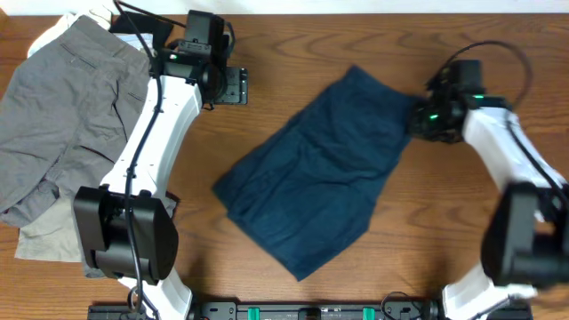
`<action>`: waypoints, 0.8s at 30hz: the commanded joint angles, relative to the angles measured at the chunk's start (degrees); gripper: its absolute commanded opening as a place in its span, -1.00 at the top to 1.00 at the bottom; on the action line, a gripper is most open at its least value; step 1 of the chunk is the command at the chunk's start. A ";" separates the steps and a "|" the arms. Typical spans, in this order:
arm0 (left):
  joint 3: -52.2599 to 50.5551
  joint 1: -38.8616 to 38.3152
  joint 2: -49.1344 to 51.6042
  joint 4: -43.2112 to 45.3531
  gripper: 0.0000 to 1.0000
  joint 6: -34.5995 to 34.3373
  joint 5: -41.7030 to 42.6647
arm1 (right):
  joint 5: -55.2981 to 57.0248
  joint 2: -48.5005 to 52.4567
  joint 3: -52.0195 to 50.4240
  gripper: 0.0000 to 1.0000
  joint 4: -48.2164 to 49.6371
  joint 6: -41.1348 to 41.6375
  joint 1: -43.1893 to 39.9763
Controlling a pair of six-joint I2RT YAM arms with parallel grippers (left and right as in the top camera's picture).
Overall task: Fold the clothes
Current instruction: 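Drag the navy shorts rightward with the right gripper to spread them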
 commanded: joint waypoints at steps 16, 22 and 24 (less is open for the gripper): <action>2.03 0.33 -10.12 -1.86 -0.57 0.33 -0.68 | -4.85 -15.17 2.16 0.98 10.01 0.85 3.02; 2.03 0.33 -10.12 -2.49 -0.57 0.35 -0.68 | -1.81 -11.56 2.16 0.98 25.83 4.90 10.43; 2.01 0.33 -10.12 -2.80 -0.57 0.35 -0.68 | -1.81 -10.93 2.16 0.98 28.52 4.90 11.56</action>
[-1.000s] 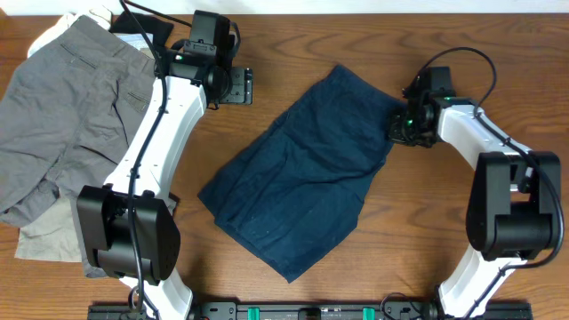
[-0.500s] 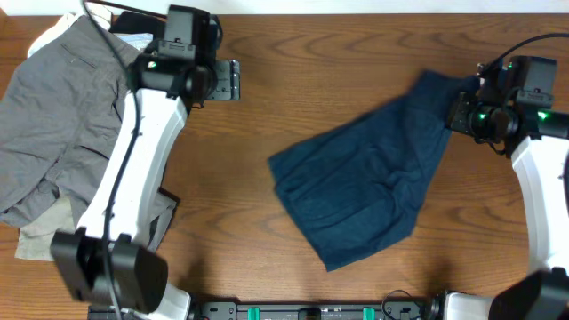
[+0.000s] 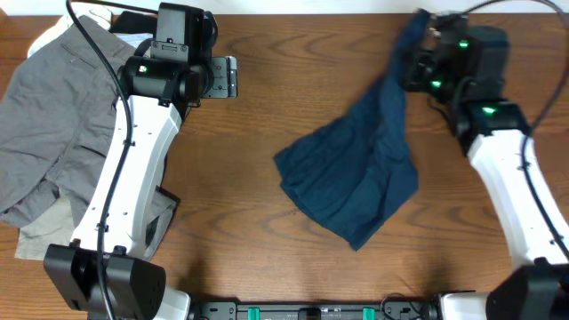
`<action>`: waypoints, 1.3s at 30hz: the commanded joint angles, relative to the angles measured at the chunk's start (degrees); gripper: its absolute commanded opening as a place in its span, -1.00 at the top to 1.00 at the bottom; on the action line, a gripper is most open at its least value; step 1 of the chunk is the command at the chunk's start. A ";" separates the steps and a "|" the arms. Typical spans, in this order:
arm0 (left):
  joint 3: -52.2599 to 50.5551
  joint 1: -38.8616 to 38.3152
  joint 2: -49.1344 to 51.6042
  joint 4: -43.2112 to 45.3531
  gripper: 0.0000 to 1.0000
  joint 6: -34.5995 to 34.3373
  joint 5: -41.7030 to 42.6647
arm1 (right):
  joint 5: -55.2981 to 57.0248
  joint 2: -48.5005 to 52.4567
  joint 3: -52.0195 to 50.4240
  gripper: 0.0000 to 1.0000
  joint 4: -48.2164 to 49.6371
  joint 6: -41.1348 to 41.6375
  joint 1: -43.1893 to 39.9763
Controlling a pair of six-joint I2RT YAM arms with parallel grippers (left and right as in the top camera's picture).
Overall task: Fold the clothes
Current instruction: 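Drag the navy shorts rightward with the right gripper to spread them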
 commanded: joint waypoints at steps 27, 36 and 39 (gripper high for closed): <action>0.94 0.04 0.24 -0.74 -0.57 0.57 -0.70 | 2.34 9.11 2.36 -0.49 -12.59 -7.56 -14.16; 0.94 0.33 0.24 -0.52 -0.57 0.55 -0.70 | 7.30 10.71 4.35 -0.26 -7.78 -4.59 -0.59; 0.94 0.83 0.24 -0.57 -0.57 0.55 -0.70 | 12.50 13.64 4.35 -0.25 -5.66 -2.97 4.33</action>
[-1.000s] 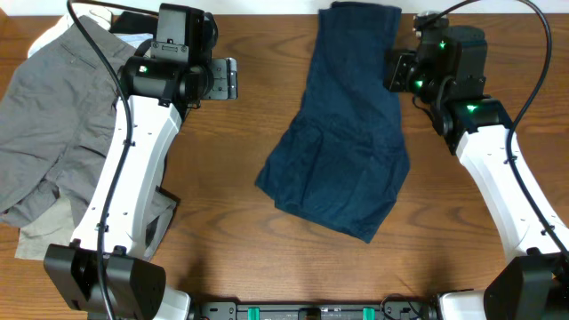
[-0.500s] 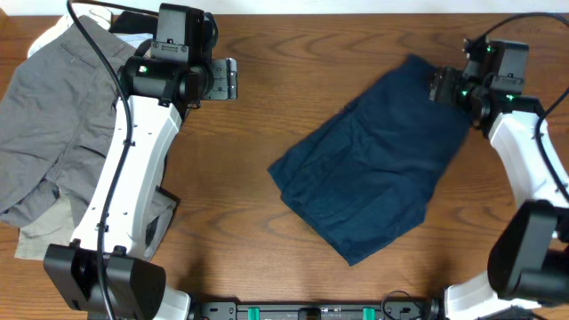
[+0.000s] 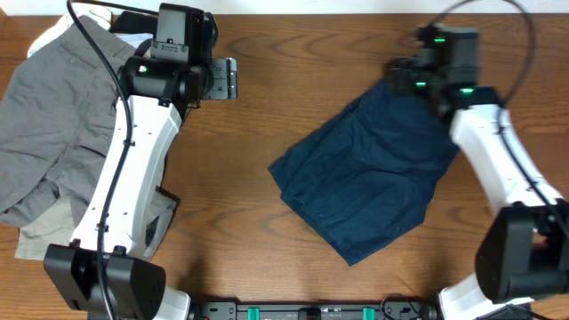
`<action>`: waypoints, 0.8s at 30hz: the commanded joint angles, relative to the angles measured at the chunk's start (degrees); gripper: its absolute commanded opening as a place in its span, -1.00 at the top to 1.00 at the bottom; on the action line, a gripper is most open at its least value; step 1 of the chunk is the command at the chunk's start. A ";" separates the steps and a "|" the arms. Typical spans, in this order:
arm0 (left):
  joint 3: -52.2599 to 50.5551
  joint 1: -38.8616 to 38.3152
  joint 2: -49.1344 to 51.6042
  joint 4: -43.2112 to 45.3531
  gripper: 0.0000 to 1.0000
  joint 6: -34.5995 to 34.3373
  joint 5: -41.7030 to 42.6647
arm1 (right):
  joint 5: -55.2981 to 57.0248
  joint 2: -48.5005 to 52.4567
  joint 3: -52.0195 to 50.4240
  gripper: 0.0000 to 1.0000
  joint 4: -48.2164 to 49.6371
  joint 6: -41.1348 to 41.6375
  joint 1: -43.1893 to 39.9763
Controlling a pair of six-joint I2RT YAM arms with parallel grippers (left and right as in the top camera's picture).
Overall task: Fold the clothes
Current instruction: 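Drag the navy shorts rightward with the right gripper to spread them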
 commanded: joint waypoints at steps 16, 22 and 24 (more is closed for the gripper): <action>0.92 1.66 0.28 -0.72 -0.57 0.37 -0.70 | 9.49 17.77 1.01 -0.13 -1.53 6.40 10.03; 0.92 1.66 0.28 -0.70 -0.57 0.37 -0.70 | 9.46 17.14 1.60 0.73 -4.94 7.52 9.79; 0.92 1.66 0.28 -0.70 -0.57 0.37 -0.70 | 9.51 15.82 2.86 0.98 -7.43 7.41 9.60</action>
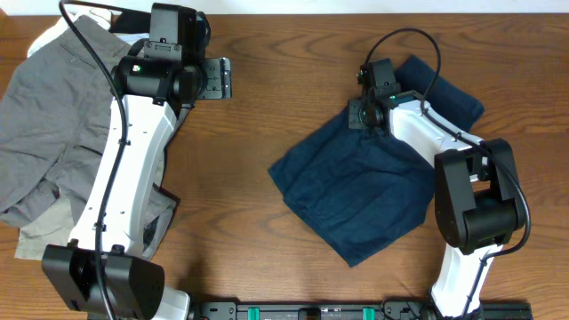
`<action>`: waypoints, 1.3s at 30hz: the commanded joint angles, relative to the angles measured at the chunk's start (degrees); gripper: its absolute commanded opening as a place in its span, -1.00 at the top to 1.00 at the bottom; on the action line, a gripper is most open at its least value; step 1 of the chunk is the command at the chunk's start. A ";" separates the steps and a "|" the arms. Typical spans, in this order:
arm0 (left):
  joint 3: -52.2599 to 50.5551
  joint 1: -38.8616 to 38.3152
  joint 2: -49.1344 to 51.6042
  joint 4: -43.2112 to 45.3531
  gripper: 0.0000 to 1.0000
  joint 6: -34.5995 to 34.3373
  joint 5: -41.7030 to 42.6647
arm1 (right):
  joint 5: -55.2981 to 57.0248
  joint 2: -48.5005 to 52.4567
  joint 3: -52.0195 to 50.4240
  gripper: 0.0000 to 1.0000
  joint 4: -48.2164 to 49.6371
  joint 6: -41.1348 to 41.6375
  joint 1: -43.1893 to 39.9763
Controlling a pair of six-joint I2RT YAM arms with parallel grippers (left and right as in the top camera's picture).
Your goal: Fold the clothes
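A dark blue garment [356,191] lies crumpled in the middle right of the table in the overhead view. One part of it [444,89] spreads toward the far right behind the right arm. My right gripper [359,115] is down at the garment's far left edge and looks shut on the cloth there. My left gripper [220,80] hangs open over bare wood at the far left, holding nothing and well clear of the blue garment.
A pile of grey and beige clothes [53,133] covers the left end of the table, partly under the left arm. The table's far edge [293,11] runs close behind both grippers. Bare wood [267,258] shows at the front.
My right gripper has moved left and toward the front, from the garment's far corner to its far left edge. A flap of blue cloth now lies to the right of the arm. The left arm barely moved.
The blue garment first lay spread in the middle with my right gripper at its right corner. Then the gripper held that corner high at the far right, the cloth hanging. Then the cloth was laid down again further right, and now its top part is shifted.
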 commanded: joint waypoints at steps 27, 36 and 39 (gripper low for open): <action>0.55 -0.28 3.39 -0.17 -0.57 0.35 7.37 | 1.79 -25.29 2.05 0.98 -41.79 6.58 -36.72; 0.55 -3.80 10.12 4.28 -0.56 0.96 11.15 | 0.24 -25.29 -0.57 0.98 -38.05 10.49 -47.41; 0.55 -5.73 12.09 8.07 -0.55 2.78 16.35 | -0.48 -25.29 -0.57 0.98 -37.31 9.86 -49.29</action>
